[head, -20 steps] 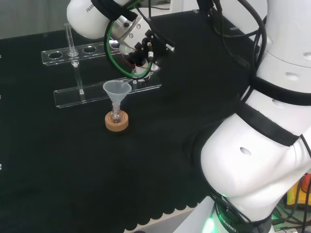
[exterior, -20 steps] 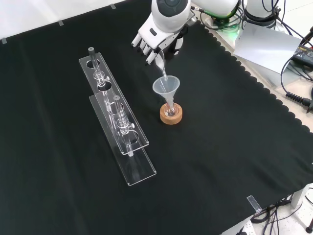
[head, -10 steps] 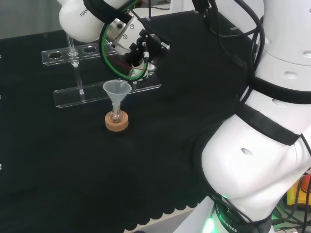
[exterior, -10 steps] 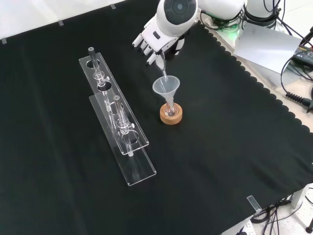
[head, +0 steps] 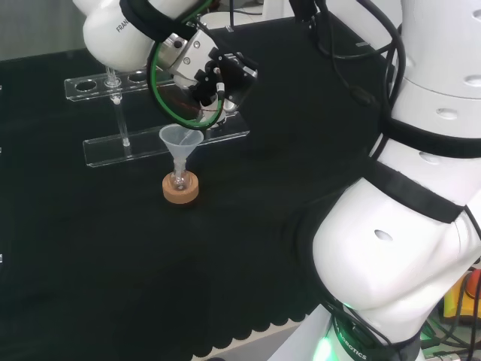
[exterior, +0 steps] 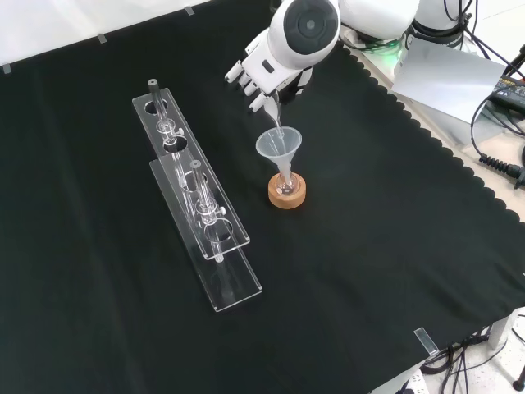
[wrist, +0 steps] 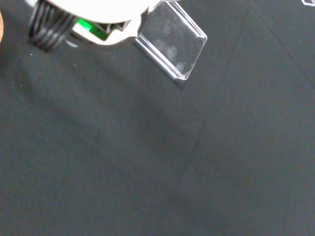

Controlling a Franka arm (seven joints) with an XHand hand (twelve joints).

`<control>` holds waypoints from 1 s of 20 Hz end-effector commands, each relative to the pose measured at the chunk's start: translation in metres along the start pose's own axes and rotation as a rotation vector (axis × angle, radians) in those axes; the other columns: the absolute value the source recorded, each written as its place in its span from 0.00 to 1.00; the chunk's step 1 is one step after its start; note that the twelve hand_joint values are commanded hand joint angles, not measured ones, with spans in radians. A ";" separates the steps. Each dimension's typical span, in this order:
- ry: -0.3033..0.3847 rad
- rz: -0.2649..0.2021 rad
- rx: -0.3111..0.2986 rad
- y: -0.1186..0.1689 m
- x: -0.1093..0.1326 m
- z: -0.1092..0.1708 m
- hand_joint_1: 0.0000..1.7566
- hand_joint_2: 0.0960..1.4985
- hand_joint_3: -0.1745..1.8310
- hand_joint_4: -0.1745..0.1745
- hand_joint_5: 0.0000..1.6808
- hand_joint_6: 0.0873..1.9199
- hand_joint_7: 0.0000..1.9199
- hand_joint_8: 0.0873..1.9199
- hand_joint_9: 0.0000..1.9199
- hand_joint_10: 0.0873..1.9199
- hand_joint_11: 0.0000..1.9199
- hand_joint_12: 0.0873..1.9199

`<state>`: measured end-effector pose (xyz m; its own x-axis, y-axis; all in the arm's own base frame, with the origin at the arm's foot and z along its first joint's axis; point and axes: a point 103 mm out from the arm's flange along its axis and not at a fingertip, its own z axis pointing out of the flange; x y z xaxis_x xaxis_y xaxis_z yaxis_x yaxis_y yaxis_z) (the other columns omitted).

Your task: Pour all the NaCl from the weighing funnel into the round-bottom flask.

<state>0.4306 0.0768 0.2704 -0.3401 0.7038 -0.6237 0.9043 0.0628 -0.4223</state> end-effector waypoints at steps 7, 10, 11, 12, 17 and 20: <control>-0.070 0.003 0.000 -0.001 0.008 -0.004 0.63 0.39 0.47 1.00 0.70 0.43 0.56 0.27 0.58 0.15 0.37 0.59; -0.083 0.003 0.002 -0.001 0.008 -0.008 0.63 0.39 0.47 1.00 0.70 0.43 0.55 0.27 0.58 0.15 0.37 0.59; -0.089 0.003 0.004 -0.001 0.008 -0.010 0.63 0.39 0.47 1.00 0.70 0.43 0.55 0.27 0.58 0.15 0.37 0.59; -0.093 0.003 0.004 -0.001 0.008 -0.011 0.63 0.39 0.47 1.00 0.70 0.43 0.55 0.27 0.58 0.15 0.37 0.59; -0.119 0.010 0.017 -0.001 0.010 -0.016 0.63 0.39 0.47 1.00 0.71 0.43 0.55 0.27 0.58 0.15 0.37 0.59; -0.142 0.013 0.018 -0.002 0.011 -0.020 0.63 0.39 0.47 1.00 0.71 0.43 0.55 0.27 0.58 0.15 0.37 0.59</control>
<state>0.4303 0.0952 0.2755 -0.3610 0.6183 -0.6981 0.9040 0.0481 -0.4249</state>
